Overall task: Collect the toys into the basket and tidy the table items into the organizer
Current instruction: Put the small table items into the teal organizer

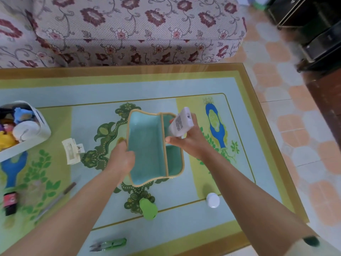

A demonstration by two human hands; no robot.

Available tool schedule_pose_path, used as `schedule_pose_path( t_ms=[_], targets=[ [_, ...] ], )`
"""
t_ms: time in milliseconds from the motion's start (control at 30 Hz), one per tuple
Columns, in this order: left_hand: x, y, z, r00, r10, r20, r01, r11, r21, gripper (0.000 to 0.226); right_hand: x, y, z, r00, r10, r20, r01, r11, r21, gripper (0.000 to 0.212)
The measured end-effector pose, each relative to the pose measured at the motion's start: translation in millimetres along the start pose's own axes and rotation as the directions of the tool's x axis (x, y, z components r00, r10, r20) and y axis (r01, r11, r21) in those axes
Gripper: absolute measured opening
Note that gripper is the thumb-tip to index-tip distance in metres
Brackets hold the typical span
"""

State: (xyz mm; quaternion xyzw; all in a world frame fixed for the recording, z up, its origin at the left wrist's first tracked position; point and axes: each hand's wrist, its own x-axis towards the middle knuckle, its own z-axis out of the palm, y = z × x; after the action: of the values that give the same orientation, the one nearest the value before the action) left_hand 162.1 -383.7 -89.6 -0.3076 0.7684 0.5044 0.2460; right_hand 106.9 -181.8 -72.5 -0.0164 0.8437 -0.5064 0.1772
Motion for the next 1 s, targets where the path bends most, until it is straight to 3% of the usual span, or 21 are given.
schedule_pose_path(
  t_ms=[133,300,467,567,700,833,1000],
  targets=[
    [-0.3,-1.0,15.0,1.000,0.015,0.004,-0.015,0.999,-0.037,0.036,-7.0,7.9,-9.4,0.999,-0.031,0.007,0.031,0.999,0.014,0.042],
    [-1.4,1.0,31.5,1.000,0.016,-0.024,-0.018,0.995,-0.096,0.029,-29.1,18.3,-41.3,0.999,-0.002,-0.049,0.004,0.999,0.035,0.066],
    [-0.5,4.8,52.6,0.999,0.048,0.003,-0.047,0.997,-0.058,0.027,-77.6,62.3,-60.5,0.941,0.188,-0.280,-0.148,0.977,0.155,0.029],
    [-2.2,4.4,73.2,0.997,0.047,0.059,-0.045,0.998,-0.035,0.040,-113.0,106.6,-58.2,0.868,0.323,-0.376,-0.329,0.943,0.051,0.019],
    [-10.1,-0.1,98.4,0.992,0.059,0.110,-0.056,0.998,-0.031,0.042,-154.2,155.8,-37.9,0.818,0.523,-0.238,-0.573,0.775,-0.267,0.049],
    [-18.1,-7.4,109.2,0.985,0.103,0.141,-0.108,0.994,0.031,0.040,-170.0,175.7,-13.4,0.817,0.544,-0.192,-0.566,0.689,-0.453,0.068],
    [-31.8,-16.6,122.7,0.974,0.137,0.179,-0.148,0.988,0.047,0.042,-170.2,188.2,4.1,0.828,0.505,-0.243,-0.553,0.665,-0.502,0.055]
  ],
)
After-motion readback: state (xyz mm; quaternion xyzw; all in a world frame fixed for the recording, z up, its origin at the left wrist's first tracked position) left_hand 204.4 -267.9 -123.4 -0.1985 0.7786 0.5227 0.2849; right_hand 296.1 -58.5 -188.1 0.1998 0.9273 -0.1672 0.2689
